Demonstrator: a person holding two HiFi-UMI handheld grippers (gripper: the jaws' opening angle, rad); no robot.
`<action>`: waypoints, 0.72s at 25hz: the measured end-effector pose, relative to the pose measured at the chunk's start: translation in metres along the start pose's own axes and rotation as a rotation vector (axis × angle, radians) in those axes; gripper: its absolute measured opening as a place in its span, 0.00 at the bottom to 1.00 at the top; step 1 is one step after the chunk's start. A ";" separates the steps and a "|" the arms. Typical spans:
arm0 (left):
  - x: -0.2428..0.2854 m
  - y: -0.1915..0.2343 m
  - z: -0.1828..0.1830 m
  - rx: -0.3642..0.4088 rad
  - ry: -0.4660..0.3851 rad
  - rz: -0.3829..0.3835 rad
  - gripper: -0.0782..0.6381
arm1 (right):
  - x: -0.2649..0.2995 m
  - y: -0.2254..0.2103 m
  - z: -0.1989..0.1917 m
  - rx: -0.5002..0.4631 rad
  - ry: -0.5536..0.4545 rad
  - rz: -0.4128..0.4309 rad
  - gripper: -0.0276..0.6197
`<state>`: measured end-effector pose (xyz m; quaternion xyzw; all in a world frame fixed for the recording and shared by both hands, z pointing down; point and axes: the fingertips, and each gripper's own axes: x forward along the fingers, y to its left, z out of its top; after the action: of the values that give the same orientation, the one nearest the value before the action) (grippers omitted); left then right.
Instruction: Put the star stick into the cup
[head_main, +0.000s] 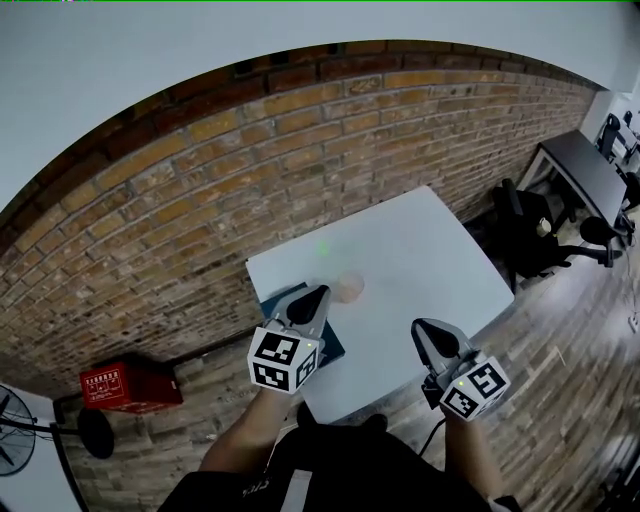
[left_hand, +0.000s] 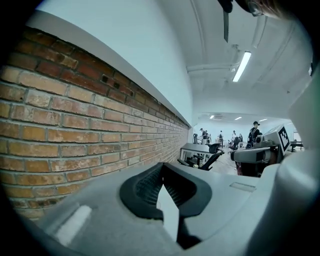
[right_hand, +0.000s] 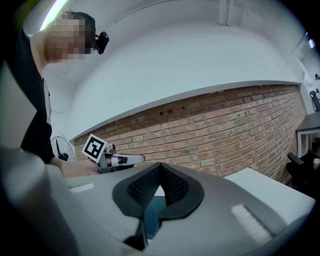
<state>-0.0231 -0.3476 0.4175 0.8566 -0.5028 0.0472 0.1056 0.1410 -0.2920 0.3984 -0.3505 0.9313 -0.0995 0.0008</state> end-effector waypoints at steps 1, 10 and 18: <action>0.002 -0.002 0.000 0.002 0.000 0.004 0.12 | -0.003 0.000 0.000 -0.010 0.000 0.004 0.04; 0.008 -0.020 0.003 0.012 -0.002 -0.007 0.12 | -0.032 -0.019 0.010 0.021 -0.062 -0.069 0.04; 0.028 -0.014 0.016 0.079 0.013 -0.031 0.12 | -0.029 -0.067 0.050 -0.128 -0.098 -0.249 0.04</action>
<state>0.0027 -0.3683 0.4048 0.8674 -0.4866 0.0711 0.0760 0.2097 -0.3315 0.3599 -0.4672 0.8838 -0.0219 0.0113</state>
